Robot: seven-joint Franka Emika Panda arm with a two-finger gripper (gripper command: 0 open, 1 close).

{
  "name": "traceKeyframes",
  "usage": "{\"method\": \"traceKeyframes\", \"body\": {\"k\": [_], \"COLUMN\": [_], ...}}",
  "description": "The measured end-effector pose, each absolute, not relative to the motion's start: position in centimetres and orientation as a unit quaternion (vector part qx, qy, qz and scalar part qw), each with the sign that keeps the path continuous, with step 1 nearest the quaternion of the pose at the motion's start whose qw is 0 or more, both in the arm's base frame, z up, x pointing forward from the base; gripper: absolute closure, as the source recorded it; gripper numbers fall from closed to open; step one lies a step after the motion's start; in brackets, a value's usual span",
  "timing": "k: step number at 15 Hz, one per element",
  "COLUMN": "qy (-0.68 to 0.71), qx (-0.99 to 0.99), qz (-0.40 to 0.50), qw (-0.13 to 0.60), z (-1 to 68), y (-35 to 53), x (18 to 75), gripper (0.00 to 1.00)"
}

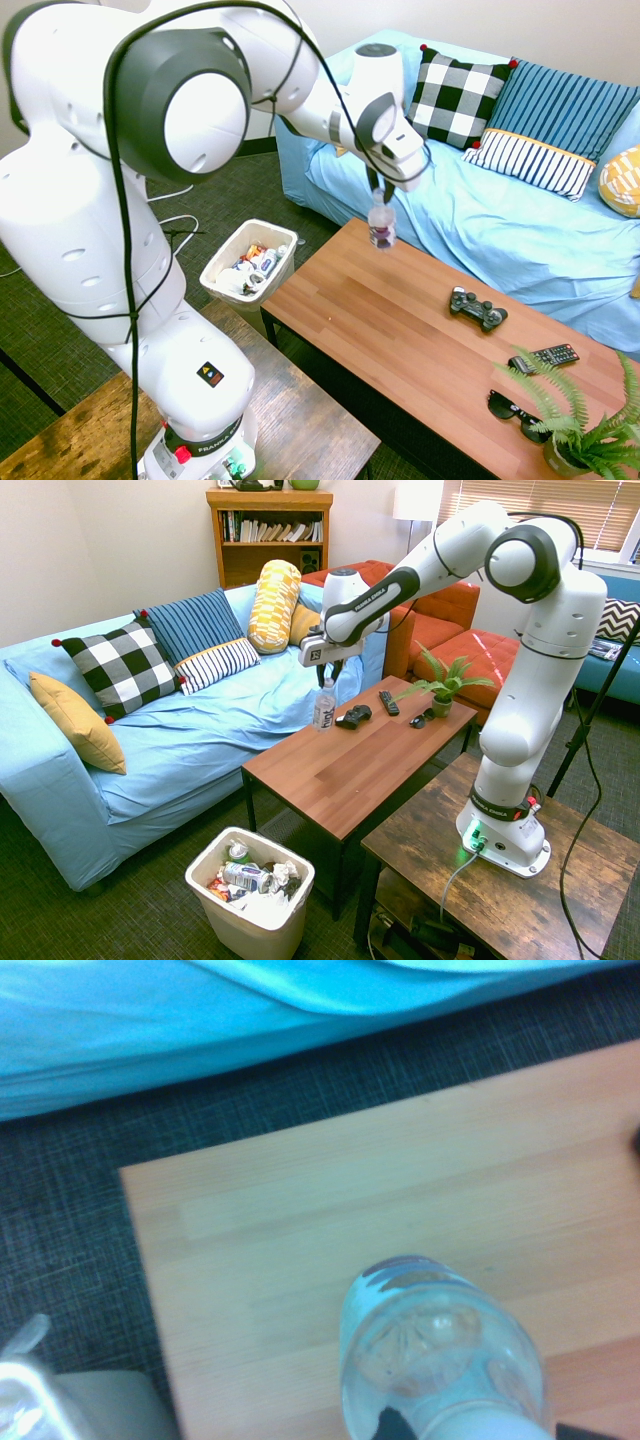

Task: Throw the bottle in the trash bin

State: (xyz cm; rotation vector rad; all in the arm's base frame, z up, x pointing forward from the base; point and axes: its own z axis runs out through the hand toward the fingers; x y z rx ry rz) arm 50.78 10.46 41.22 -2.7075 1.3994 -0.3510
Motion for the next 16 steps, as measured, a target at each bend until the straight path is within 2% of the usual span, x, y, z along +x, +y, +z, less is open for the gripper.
{"method": "traceKeyframes", "body": {"k": [5,11,16], "qy": [0.379,0.336,0.299], "qx": [-0.914,-0.931,-0.945], "qz": [-0.148,-0.142,-0.131], "qw": [0.001,-0.015,0.002], "z": [40.0,37.0,34.0], "y": [26.7,33.2,44.3], "x": [46.4,47.1,41.2], "gripper": [1.0,1.0,1.0]}}
